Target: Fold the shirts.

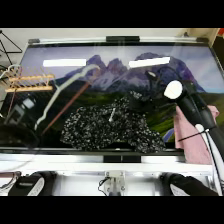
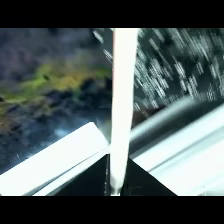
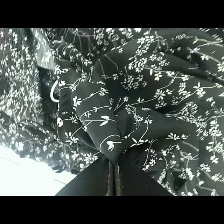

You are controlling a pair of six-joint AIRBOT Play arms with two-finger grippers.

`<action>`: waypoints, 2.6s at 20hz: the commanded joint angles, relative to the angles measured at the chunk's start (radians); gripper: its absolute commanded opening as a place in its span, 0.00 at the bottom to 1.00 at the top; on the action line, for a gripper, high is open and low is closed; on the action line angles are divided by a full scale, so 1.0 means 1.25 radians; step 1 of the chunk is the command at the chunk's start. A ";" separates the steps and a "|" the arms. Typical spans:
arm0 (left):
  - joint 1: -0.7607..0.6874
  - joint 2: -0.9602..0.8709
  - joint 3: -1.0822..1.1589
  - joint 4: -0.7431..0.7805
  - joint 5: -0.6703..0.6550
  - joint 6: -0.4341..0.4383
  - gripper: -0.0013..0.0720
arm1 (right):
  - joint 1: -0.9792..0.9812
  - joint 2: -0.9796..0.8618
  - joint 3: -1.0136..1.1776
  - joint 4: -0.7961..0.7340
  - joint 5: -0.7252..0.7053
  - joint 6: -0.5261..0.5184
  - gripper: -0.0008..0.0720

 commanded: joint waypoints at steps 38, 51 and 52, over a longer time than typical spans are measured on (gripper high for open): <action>-0.270 -0.081 -0.165 -0.160 0.266 0.052 0.08 | 0.108 0.018 0.233 -0.108 0.007 -0.060 0.65; -0.270 -0.092 -0.165 -0.160 0.266 0.049 0.08 | 0.302 -0.028 0.125 -0.480 0.032 0.230 0.87; -0.270 -0.092 -0.165 -0.159 0.266 0.049 0.08 | 0.302 -0.038 0.125 -0.479 -0.005 0.230 0.87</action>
